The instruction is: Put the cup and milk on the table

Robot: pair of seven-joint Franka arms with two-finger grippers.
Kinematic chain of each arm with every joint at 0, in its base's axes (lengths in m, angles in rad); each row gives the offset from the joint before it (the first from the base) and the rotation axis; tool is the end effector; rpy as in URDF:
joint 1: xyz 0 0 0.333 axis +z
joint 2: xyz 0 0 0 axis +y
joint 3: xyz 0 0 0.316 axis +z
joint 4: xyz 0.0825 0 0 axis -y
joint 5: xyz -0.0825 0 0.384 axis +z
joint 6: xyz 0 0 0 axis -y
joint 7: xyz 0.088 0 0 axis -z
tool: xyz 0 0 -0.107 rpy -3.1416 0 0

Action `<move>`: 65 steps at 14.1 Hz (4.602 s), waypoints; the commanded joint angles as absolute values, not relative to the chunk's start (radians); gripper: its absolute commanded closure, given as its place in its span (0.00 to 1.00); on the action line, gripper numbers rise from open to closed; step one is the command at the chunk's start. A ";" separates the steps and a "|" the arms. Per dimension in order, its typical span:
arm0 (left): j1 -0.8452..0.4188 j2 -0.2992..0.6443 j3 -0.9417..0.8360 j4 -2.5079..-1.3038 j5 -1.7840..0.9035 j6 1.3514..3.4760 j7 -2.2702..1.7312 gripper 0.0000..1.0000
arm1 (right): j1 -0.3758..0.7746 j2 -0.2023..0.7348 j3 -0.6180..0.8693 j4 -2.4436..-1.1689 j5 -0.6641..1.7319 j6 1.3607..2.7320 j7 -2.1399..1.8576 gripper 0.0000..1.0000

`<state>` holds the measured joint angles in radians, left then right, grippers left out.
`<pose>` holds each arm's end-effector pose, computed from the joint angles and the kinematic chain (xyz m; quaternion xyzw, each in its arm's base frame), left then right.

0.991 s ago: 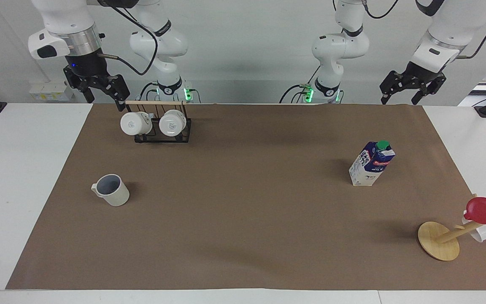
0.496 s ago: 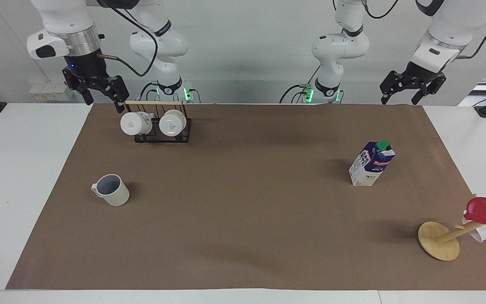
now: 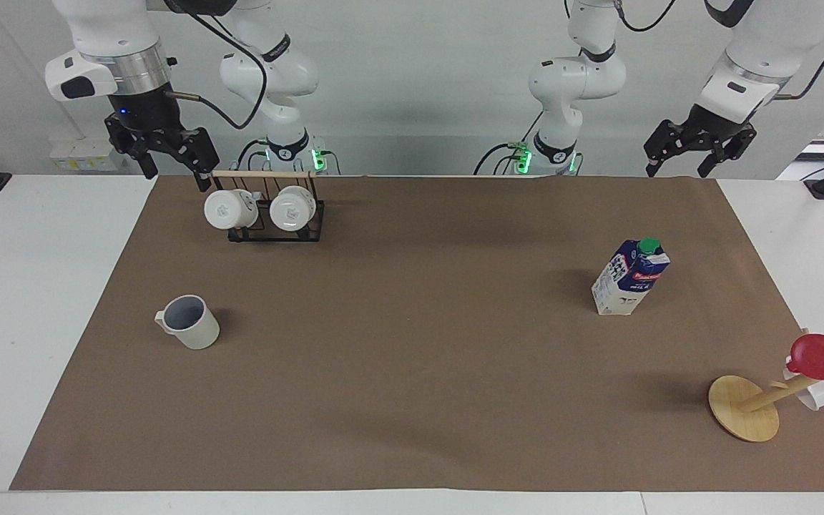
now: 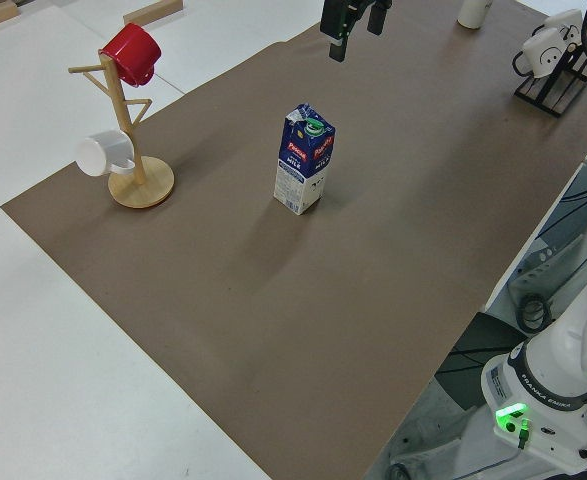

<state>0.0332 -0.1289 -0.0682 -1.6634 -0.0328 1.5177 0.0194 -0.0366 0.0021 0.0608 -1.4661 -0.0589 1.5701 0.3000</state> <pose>0.5077 -0.0239 0.6448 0.9995 -0.0276 -0.0086 0.0119 0.5551 0.0071 0.6729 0.9886 -0.1387 0.0550 0.0207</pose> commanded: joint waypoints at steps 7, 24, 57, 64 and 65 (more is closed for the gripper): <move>0.049 -0.137 -0.075 -1.658 -0.041 1.500 0.018 0.00 | -0.071 0.012 0.060 -1.485 -0.044 1.611 0.221 0.00; 0.049 -0.137 -0.075 -1.658 -0.041 1.500 0.018 0.00 | -0.115 0.167 0.058 -1.787 -0.052 2.091 0.126 0.00; 0.035 -0.141 -0.084 -1.658 -0.046 1.497 0.018 0.00 | -0.014 0.245 0.077 -1.754 -0.064 2.175 0.217 1.00; 0.023 -0.153 -0.086 -1.698 -0.049 1.589 0.038 0.00 | 0.236 0.278 0.077 -1.635 -0.061 2.082 0.485 1.00; 0.011 -0.155 -0.086 -1.722 -0.049 1.626 0.040 0.00 | 0.259 0.281 0.077 -1.623 -0.055 2.066 0.497 1.00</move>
<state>0.0307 -0.1302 -0.0908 -1.6692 -0.0332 1.5592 0.0276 0.2294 0.2588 0.0786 -1.6677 -0.0596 2.1012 0.4679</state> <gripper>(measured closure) 0.000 0.960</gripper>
